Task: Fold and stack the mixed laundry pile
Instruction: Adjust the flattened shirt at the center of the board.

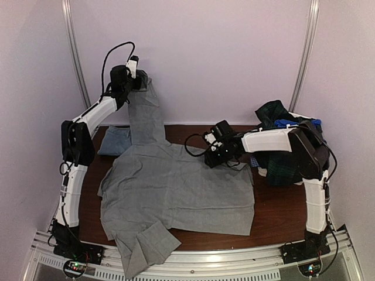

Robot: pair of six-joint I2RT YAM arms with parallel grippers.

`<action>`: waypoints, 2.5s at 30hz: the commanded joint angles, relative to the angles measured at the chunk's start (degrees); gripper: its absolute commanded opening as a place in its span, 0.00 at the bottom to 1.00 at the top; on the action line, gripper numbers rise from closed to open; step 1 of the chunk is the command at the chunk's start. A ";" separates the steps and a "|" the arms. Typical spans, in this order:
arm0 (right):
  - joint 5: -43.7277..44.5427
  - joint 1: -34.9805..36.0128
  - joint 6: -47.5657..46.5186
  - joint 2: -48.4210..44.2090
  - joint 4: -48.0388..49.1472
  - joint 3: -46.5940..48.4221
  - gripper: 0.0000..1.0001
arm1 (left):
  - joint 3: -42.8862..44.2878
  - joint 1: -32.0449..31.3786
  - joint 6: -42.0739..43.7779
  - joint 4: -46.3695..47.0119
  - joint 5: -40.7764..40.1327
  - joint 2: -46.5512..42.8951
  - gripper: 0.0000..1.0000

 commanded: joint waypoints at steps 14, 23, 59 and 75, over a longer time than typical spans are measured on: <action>-1.20 -6.52 -3.01 -0.35 -3.02 9.96 0.65 | -5.08 -2.81 1.38 -5.11 6.06 -12.99 0.00; -10.65 -2.92 -1.85 -13.91 1.16 -3.39 0.67 | -0.89 -2.57 5.26 -11.69 3.49 -4.29 0.08; -12.82 -4.61 -1.96 3.25 -1.83 20.61 0.80 | -40.87 3.91 7.39 -27.84 27.27 -22.78 0.61; -13.37 -4.55 -4.62 13.45 -7.23 28.40 0.90 | -43.11 5.95 18.69 -41.45 23.22 -19.67 0.54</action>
